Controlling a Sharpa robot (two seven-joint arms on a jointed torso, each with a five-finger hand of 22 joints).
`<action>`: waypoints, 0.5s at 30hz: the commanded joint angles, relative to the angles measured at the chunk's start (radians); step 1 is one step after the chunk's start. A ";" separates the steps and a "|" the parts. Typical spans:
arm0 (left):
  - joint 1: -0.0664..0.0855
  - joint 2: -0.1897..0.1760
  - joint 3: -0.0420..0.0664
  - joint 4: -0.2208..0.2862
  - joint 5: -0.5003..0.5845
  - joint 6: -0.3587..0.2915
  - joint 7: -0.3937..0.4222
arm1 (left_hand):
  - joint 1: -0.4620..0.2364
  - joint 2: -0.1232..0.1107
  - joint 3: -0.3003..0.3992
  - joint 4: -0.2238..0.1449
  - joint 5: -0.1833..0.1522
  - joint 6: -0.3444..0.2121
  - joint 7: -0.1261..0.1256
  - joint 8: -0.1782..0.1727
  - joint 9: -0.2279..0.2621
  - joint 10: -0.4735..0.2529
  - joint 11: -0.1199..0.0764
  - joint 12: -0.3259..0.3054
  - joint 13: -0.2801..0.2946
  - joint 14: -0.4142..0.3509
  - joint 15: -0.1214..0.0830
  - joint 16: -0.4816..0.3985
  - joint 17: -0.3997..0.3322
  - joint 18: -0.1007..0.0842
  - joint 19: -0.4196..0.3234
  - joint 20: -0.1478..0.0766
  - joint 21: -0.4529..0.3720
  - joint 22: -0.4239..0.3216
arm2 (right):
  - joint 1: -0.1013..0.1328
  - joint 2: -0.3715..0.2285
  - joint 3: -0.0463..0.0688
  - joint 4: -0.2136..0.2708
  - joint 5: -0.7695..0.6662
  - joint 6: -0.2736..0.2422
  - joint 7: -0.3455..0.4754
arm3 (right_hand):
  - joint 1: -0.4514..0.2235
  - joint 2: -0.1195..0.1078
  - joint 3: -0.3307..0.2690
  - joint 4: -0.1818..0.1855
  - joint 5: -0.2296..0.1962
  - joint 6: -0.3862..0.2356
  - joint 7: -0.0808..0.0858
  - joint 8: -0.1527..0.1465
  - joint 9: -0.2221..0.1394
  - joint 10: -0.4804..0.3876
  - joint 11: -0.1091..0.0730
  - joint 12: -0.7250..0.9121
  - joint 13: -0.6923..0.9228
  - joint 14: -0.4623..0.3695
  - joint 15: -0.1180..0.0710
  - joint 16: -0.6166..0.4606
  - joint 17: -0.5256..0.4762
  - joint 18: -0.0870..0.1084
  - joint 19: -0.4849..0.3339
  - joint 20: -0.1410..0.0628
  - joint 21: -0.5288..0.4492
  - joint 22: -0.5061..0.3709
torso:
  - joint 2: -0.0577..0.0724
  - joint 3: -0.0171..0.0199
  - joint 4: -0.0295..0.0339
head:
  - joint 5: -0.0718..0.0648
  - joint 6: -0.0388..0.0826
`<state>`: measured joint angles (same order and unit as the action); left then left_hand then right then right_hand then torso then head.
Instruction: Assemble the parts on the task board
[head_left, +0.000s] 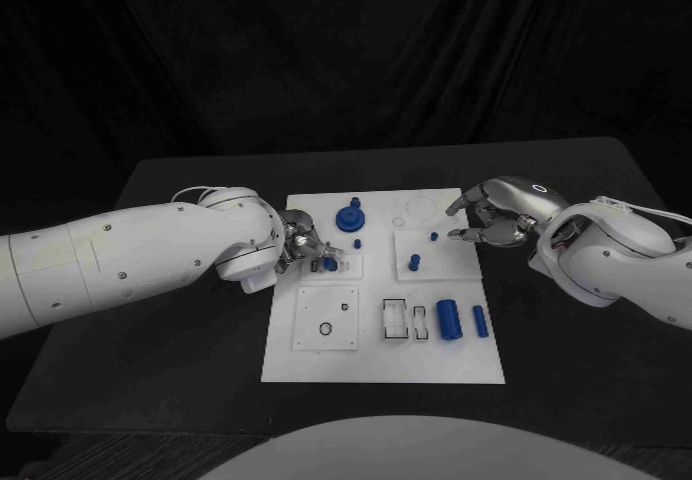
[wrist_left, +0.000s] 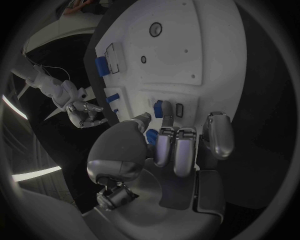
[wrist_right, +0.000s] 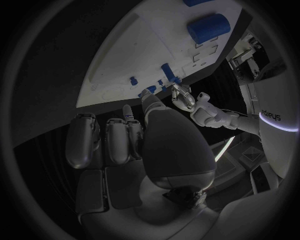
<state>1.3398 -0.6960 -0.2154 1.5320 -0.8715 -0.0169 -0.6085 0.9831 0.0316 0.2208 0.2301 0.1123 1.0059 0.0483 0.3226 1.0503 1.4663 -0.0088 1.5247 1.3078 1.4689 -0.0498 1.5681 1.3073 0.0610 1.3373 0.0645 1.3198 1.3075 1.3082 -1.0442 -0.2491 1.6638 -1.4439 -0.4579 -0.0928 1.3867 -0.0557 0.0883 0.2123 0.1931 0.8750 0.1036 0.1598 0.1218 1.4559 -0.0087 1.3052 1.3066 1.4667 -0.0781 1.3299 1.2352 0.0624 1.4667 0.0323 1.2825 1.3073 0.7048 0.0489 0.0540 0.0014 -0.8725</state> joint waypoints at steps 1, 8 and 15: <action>-0.001 0.002 0.001 0.002 0.002 0.009 0.023 | 0.010 0.000 -0.007 0.000 0.006 0.009 -0.001 0.008 0.007 0.058 -0.002 0.001 0.223 0.102 0.000 0.003 0.263 0.013 0.007 0.001 -0.003 0.118 | -0.003 -0.002 0.000 0.002 -0.001 -0.003 -0.001 | 0.005 0.004 0.001 -0.006 0.004 0.007 -0.001 0.001 -0.001 0.000 0.009 -0.007 -0.043 0.050 0.009 0.005 -0.001 -0.005 0.018 0.007 0.004 0.188 | 0.000 0.0000 -0.0002 | -0.003 0.000; -0.001 0.009 0.001 0.001 0.002 0.013 0.024 | 0.025 0.003 -0.013 -0.005 0.012 0.006 -0.004 0.022 0.024 0.061 -0.005 0.003 0.226 0.102 -0.002 0.003 0.263 0.013 0.011 -0.002 -0.001 0.122 | -0.003 -0.002 0.000 0.001 -0.001 -0.004 -0.001 | 0.005 0.004 0.001 -0.006 0.005 0.008 -0.001 0.000 -0.002 0.000 0.009 -0.007 -0.043 0.050 0.010 0.006 0.000 -0.005 0.018 0.007 0.004 0.188 | 0.000 -0.0003 -0.0013 | -0.008 0.000; 0.000 0.013 0.001 0.002 0.002 0.021 0.019 | 0.043 0.009 -0.015 -0.013 0.025 0.000 -0.006 0.032 0.036 0.062 -0.008 0.004 0.226 0.102 -0.005 0.003 0.263 0.012 0.013 -0.004 -0.001 0.124 | -0.003 -0.002 0.000 0.001 -0.001 -0.004 -0.001 | 0.005 0.004 0.001 -0.006 0.005 0.008 -0.001 0.000 -0.002 0.000 0.009 -0.007 -0.043 0.050 0.010 0.006 0.000 -0.005 0.018 0.007 0.004 0.188 | 0.000 0.0001 -0.0009 | -0.012 0.000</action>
<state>1.3398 -0.6849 -0.2152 1.5322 -0.8715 -0.0108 -0.6032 1.0166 0.0432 0.2075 0.2196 0.1316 1.0094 0.0448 0.3484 1.0855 1.4663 -0.0088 1.5247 1.3079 1.4689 -0.0499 1.5681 1.3073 0.0611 1.3411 0.0606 1.3198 1.3074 1.3079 -1.0451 -0.2491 1.6639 -1.4434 -0.4580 -0.0925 1.3866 -0.0557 0.0883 0.2123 0.1929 0.8750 0.1036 0.1598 0.1205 1.4559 -0.0086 1.3021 1.3066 1.4667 -0.0781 1.3299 1.2352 0.0623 1.4667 0.0323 1.2825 1.3080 0.7048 0.0486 0.0527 -0.0096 -0.8725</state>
